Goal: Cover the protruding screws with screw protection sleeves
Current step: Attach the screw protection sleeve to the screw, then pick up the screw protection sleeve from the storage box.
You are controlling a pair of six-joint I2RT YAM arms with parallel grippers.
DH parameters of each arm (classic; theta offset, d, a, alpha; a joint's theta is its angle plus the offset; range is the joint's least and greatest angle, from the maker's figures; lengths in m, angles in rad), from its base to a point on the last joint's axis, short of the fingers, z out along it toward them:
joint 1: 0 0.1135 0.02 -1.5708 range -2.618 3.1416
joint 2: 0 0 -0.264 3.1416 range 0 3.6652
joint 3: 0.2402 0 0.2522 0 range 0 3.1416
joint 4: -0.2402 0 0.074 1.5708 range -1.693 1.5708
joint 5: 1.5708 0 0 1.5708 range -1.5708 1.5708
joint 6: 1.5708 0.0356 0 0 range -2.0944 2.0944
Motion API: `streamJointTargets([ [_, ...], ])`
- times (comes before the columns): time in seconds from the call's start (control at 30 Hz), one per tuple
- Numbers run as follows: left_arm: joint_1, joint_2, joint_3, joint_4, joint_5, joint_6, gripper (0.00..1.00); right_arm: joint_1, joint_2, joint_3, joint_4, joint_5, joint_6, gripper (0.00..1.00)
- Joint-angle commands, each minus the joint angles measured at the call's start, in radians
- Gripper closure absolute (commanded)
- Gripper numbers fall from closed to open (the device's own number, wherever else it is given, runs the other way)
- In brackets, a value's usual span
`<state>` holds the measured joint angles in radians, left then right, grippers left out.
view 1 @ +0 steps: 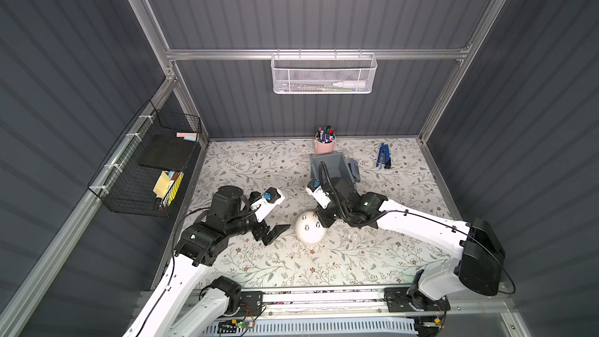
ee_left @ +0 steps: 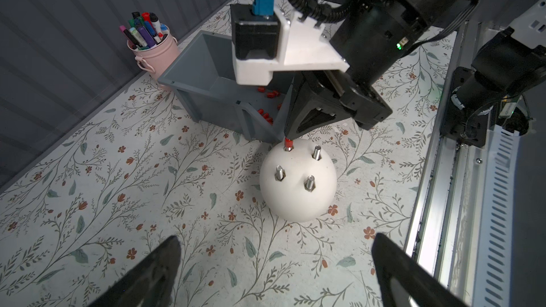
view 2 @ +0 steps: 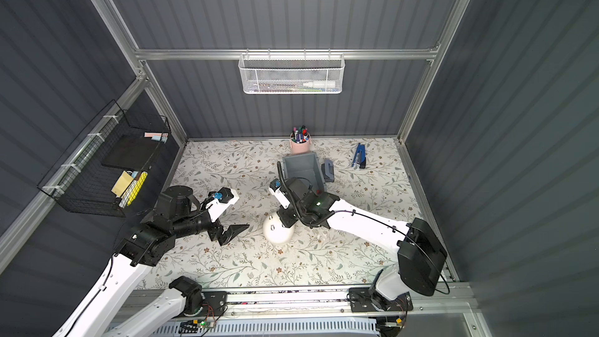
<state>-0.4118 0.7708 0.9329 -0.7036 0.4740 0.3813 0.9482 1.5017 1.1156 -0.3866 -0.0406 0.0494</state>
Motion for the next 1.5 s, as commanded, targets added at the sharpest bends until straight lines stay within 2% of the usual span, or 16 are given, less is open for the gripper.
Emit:
streamJointTargets([
  [0.0,0.005,-0.004,-0.004,-0.005,0.022,0.004,0.01,-0.006,0.014,-0.011,0.011,-0.015,0.013,0.96],
  [0.17,0.004,-0.006,-0.004,-0.009,0.022,0.005,0.01,-0.006,0.006,0.005,0.003,-0.017,0.010,0.94],
  [0.3,0.004,0.001,-0.008,-0.005,0.021,0.005,0.00,-0.010,-0.035,0.050,-0.038,0.038,0.010,0.85],
  [0.37,0.004,0.019,-0.008,-0.009,0.018,0.000,0.01,-0.023,-0.060,0.072,-0.061,0.065,0.025,0.84],
  [0.5,0.004,0.084,0.004,-0.018,0.013,-0.033,0.00,-0.097,-0.104,0.077,-0.119,0.075,0.079,0.78],
  [0.63,0.004,0.167,0.040,-0.041,-0.001,-0.091,0.01,-0.236,-0.093,0.052,-0.134,0.004,0.167,0.77],
  [0.77,0.004,0.244,0.090,-0.090,-0.065,-0.144,0.00,-0.304,-0.023,0.066,-0.115,-0.042,0.206,0.77],
  [1.0,0.004,0.332,0.154,-0.170,-0.221,-0.215,0.01,-0.313,0.153,0.141,-0.072,-0.071,0.210,0.74],
  [1.13,0.004,0.358,0.183,-0.219,-0.312,-0.229,0.01,-0.315,0.225,0.144,0.013,-0.057,0.216,0.74],
  [1.47,0.004,0.331,0.172,-0.215,-0.321,-0.230,0.01,-0.327,0.368,0.207,0.097,-0.059,0.170,0.75],
])
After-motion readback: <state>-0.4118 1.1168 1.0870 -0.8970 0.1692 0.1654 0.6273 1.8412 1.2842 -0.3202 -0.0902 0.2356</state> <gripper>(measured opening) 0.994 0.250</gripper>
